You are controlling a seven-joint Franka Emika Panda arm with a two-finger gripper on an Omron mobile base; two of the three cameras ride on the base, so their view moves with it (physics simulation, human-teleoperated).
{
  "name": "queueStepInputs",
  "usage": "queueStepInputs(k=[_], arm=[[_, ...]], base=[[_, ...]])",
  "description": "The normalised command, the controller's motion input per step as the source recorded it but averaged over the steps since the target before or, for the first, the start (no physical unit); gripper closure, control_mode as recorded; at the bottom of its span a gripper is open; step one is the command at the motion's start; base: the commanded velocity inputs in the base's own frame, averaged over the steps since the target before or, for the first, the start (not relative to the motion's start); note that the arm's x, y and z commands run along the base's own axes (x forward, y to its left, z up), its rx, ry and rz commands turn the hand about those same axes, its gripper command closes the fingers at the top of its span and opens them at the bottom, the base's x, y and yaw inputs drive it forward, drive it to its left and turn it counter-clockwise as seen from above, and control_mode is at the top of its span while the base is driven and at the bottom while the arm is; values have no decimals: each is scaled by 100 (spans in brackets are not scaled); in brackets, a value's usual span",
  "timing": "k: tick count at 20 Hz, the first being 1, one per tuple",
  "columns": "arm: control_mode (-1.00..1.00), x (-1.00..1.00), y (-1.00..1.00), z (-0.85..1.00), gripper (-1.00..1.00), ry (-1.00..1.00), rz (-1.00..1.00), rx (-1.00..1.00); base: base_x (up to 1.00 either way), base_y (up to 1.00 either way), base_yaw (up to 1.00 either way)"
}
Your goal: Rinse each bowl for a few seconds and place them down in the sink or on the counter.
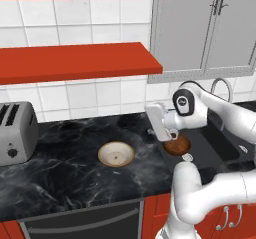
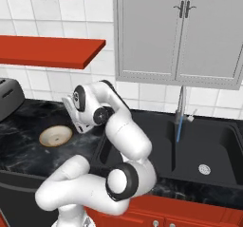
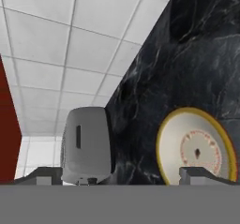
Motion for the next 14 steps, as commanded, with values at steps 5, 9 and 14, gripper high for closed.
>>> queueStepInputs(k=[5, 9, 14], arm=[[-100, -25, -32, 64, -100, 0, 4, 8], [-100, -21, -35, 69, -100, 6, 3, 14], [-100, -16, -35, 71, -100, 8, 3, 15]], base=[[0, 0, 0], [0, 0, 0], [0, 0, 0]])
